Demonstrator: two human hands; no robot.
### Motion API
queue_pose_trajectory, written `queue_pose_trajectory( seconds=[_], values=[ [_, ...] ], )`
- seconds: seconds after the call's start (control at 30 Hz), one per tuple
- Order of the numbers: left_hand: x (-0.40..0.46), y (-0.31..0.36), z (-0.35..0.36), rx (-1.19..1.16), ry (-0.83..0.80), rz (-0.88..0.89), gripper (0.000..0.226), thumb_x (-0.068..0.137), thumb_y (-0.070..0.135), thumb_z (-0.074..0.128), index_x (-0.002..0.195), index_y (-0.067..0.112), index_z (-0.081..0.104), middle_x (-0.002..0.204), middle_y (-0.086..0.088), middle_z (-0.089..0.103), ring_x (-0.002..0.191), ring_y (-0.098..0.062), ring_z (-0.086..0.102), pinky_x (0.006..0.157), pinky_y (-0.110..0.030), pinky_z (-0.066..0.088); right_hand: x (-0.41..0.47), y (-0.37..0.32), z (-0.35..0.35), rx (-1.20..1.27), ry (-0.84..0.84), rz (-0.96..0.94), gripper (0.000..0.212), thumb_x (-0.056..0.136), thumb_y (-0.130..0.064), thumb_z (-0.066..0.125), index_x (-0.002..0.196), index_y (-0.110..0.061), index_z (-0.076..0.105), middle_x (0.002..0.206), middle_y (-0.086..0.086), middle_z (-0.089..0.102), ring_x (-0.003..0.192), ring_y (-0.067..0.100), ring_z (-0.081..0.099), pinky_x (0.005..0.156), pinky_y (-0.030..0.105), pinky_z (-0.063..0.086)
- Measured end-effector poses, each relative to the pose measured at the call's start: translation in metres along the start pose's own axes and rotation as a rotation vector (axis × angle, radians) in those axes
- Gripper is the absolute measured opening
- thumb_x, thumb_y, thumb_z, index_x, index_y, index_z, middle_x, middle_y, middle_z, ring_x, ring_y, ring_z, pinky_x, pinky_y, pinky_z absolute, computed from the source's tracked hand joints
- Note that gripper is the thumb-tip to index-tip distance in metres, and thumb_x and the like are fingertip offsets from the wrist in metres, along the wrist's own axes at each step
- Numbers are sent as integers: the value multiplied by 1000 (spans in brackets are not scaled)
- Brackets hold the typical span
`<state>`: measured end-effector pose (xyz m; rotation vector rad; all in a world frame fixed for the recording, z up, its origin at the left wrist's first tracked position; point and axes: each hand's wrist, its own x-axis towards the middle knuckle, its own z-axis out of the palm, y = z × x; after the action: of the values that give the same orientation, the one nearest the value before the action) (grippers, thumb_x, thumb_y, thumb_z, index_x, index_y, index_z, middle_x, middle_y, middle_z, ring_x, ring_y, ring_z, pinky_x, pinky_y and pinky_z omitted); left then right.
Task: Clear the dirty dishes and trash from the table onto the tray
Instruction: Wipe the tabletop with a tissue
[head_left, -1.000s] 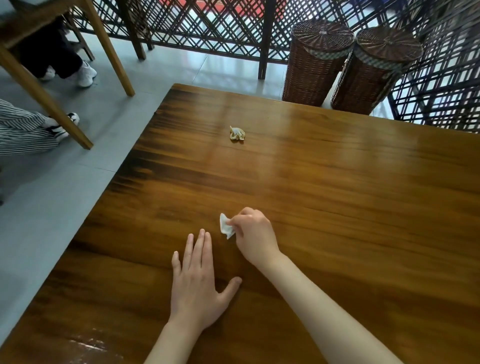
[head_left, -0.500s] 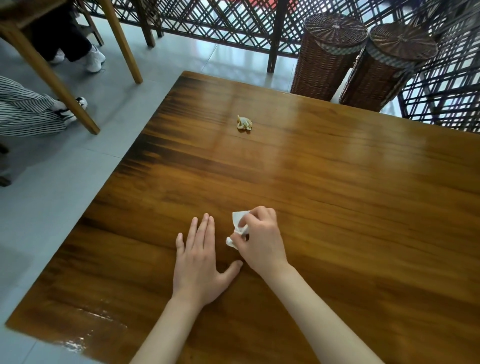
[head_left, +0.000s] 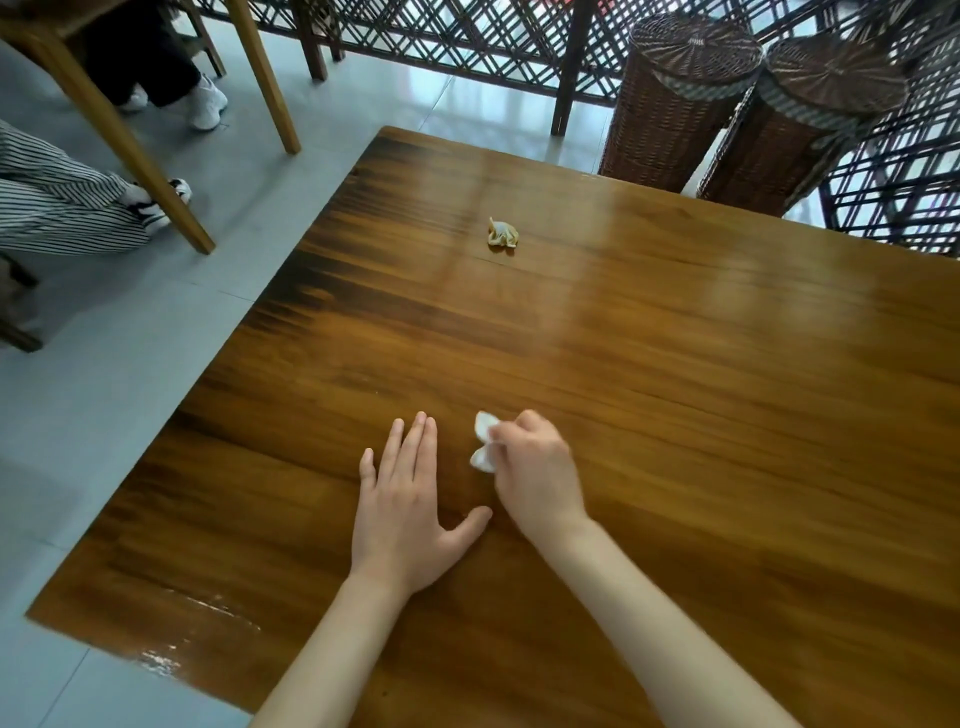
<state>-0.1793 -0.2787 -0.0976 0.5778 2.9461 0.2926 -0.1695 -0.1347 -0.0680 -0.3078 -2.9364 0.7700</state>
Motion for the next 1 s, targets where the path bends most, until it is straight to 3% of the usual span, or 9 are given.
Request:
queue_pose_trajectory(
  seconds=[0.13,0.23,0.37,0.5,0.8,1.0],
  values=[
    [0,0,-3,-15,5,13,103,73,82,27,151,17,8,158,0,13,146,-20,7,113,-43,6,40,45,-36,-6,215,139,15,84,0,57,97,-1,64,93,18,65,89,36,59,76,39,44],
    [0,0,-2,-13,-1,18,103,73,82,27,151,17,8,158,0,12,146,-20,6,114,-44,6,69,74,-48,-91,216,274,14,88,-3,54,102,0,58,98,19,65,94,36,58,76,39,45],
    [0,0,-1,-3,6,3,103,73,83,26,151,19,10,158,1,15,146,-20,8,113,-43,5,86,73,-33,-135,208,316,21,88,-3,56,108,-1,63,104,17,65,100,33,56,81,37,45],
    [1,2,-1,7,12,5,102,73,82,29,150,17,16,156,-1,22,145,-22,14,112,-44,9,78,41,-6,-151,188,140,25,85,4,52,103,-2,68,102,14,67,97,29,55,79,33,45],
    [0,4,-2,7,8,-10,101,73,82,29,150,18,16,156,0,21,145,-21,14,112,-44,7,41,12,8,-74,79,-114,18,80,1,67,97,-2,73,96,12,71,88,24,62,72,32,55],
    [-1,6,-1,-42,59,-21,102,73,77,39,150,15,17,155,-6,23,143,-25,20,111,-44,11,21,3,12,-2,-10,-289,21,70,6,76,89,-4,74,80,10,72,72,22,63,57,29,57]
  ],
)
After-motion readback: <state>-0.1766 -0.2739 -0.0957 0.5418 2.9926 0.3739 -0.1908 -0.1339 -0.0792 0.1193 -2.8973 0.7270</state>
